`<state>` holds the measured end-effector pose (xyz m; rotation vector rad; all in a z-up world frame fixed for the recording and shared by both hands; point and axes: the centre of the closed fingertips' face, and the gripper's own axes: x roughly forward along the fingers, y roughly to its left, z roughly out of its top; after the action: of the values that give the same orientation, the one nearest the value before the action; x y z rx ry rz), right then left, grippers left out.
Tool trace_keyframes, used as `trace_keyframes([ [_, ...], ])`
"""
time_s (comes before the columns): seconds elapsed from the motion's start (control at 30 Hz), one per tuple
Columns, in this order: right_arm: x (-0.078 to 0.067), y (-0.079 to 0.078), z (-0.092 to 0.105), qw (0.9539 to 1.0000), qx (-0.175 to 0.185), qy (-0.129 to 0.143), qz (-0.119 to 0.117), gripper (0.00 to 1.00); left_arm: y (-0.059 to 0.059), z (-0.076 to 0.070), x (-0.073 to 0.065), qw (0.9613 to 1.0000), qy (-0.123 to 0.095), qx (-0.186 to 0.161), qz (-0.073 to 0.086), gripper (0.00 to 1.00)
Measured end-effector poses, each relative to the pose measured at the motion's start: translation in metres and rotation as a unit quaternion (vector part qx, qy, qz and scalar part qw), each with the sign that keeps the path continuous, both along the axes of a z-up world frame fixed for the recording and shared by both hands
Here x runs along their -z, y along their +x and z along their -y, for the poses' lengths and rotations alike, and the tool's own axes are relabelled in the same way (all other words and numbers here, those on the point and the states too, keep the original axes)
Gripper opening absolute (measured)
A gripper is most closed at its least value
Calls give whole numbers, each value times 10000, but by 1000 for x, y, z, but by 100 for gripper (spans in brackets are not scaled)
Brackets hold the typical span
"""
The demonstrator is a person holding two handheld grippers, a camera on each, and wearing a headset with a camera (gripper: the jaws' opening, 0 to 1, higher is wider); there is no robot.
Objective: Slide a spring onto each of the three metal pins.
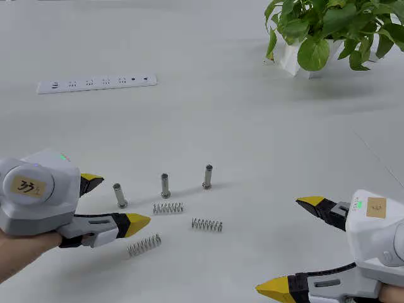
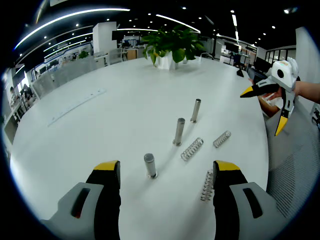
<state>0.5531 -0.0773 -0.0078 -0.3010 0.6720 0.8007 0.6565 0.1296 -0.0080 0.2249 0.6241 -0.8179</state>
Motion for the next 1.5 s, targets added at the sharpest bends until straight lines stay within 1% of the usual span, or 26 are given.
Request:
trace_keyframes([
  [0.13,0,0,0,10000,-8,1,1,98,-7,4,-1,9999,-47,143,80,91],
  [0.2,0,0,-1,10000,-13,-1,2,98,-9,4,0,9998,-68,173,78,98],
  [0.3,0,-1,-1,10000,-24,-3,3,98,-12,3,2,9998,-63,180,40,99],
  [0.37,0,0,-1,10000,-23,0,8,98,-14,3,1,9997,-148,162,50,99],
  [0.4,0,0,-1,10000,-23,-1,13,98,-15,3,1,9997,-152,163,46,99],
  [0.47,0,0,-1,10000,-22,-3,16,98,-16,1,0,9997,-127,152,116,99],
  [0.5,-1,0,-1,10000,-25,-4,21,98,-16,1,-1,9997,-148,154,153,99],
  [0.53,-1,1,0,10000,-25,-9,30,99,-17,1,-3,9995,-229,138,173,99],
  [0.67,-2,2,0,10000,-33,-11,56,99,-19,0,-5,9993,-295,94,217,99],
  [0.73,-3,3,0,10000,-59,-29,65,99,-20,-2,-5,9992,-324,51,208,99],
  [0.87,-4,6,0,9999,-97,-39,95,99,-25,-5,-7,9989,-405,-2,221,99],
  [1.07,-7,10,-1,9997,-169,-67,136,99,-31,-9,-9,9985,-465,-95,258,99],
  [1.2,-7,11,-2,9996,-216,-91,134,99,-34,-14,-12,9975,-604,-226,303,99],
  [1.3,-7,10,-3,9995,-264,-125,133,99,-38,-16,-12,9973,-621,-233,312,99],
  [1.37,-7,11,-4,9994,-285,-128,136,99,-41,-18,-13,9971,-615,-232,384,99],
  [1.4,-7,11,-4,9994,-289,-131,142,99,-40,-20,-13,9969,-598,-265,443,99],
  [1.5,-8,13,-5,9993,-300,-126,156,99,-43,-23,-13,9967,-633,-283,431,99],
])
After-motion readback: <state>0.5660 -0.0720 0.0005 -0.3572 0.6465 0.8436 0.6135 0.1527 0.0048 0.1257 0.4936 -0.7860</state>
